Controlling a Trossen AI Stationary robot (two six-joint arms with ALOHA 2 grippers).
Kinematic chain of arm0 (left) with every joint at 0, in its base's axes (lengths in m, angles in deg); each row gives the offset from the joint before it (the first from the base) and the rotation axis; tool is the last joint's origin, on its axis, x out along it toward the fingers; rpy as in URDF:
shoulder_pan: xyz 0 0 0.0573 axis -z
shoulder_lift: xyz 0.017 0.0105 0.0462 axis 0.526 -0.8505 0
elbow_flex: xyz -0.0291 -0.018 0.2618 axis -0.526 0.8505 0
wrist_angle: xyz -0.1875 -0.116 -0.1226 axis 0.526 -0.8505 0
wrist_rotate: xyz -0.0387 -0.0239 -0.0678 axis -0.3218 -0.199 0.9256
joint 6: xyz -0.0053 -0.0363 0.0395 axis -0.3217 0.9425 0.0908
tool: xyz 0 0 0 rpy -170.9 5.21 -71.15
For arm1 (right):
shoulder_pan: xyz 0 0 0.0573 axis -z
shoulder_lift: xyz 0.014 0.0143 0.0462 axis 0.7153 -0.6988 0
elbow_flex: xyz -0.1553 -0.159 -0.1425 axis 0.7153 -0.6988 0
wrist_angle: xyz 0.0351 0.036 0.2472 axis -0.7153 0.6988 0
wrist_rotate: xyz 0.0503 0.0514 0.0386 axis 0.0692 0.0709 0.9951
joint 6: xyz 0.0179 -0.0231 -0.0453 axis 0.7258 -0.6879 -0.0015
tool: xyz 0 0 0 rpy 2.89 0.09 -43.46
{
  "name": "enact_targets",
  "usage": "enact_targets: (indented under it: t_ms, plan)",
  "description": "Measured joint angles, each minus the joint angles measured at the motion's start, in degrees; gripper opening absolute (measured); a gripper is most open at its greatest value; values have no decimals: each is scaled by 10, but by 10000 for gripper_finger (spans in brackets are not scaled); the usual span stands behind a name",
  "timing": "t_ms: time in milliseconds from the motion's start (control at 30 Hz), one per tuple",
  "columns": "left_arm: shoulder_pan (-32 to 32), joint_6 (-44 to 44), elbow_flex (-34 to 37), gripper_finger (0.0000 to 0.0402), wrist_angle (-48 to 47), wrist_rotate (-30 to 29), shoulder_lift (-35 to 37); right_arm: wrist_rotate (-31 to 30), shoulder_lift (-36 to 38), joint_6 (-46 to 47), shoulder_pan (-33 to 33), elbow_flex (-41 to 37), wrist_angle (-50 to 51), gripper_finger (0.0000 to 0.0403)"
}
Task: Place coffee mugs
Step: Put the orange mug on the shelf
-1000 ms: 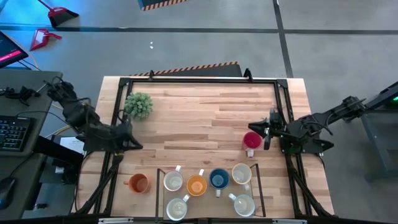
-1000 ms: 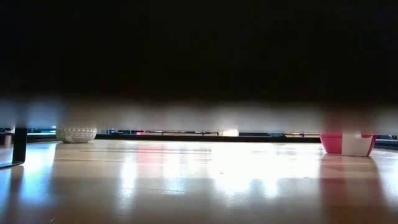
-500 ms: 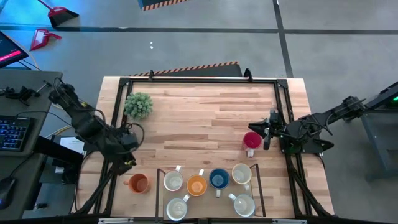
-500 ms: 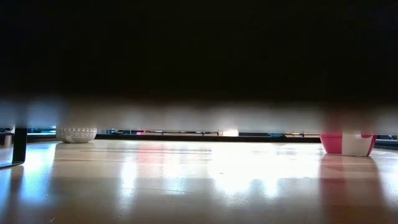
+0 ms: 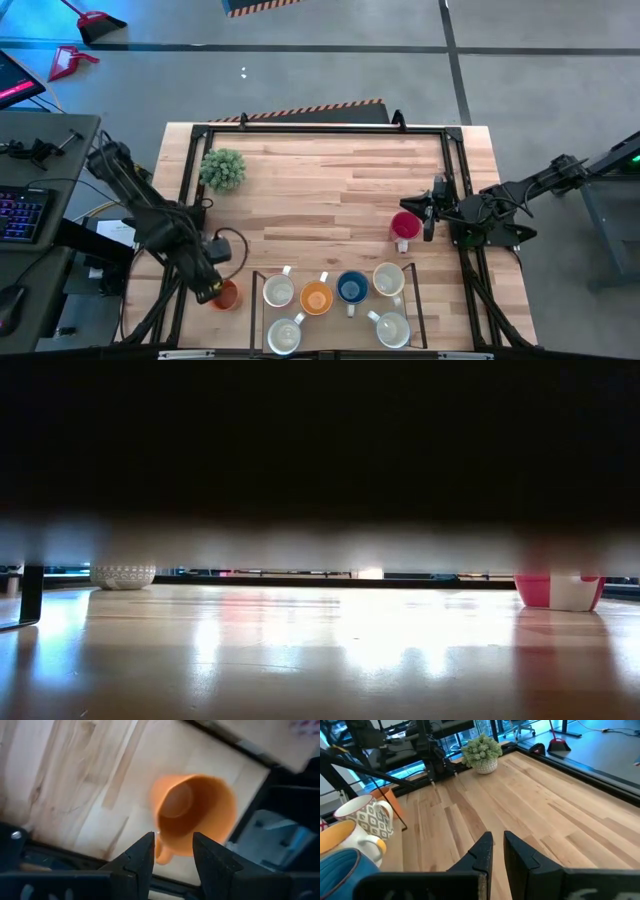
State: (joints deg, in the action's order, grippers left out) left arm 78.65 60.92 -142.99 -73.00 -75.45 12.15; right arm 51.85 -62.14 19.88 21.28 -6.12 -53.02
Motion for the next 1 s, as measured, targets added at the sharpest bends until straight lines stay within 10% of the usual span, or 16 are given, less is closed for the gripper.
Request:
enact_targets:
  t_ms: [1000]
  plan:
    - [15,60,0,125,2,-28,-120,63,0,1,0,0,-36,24]
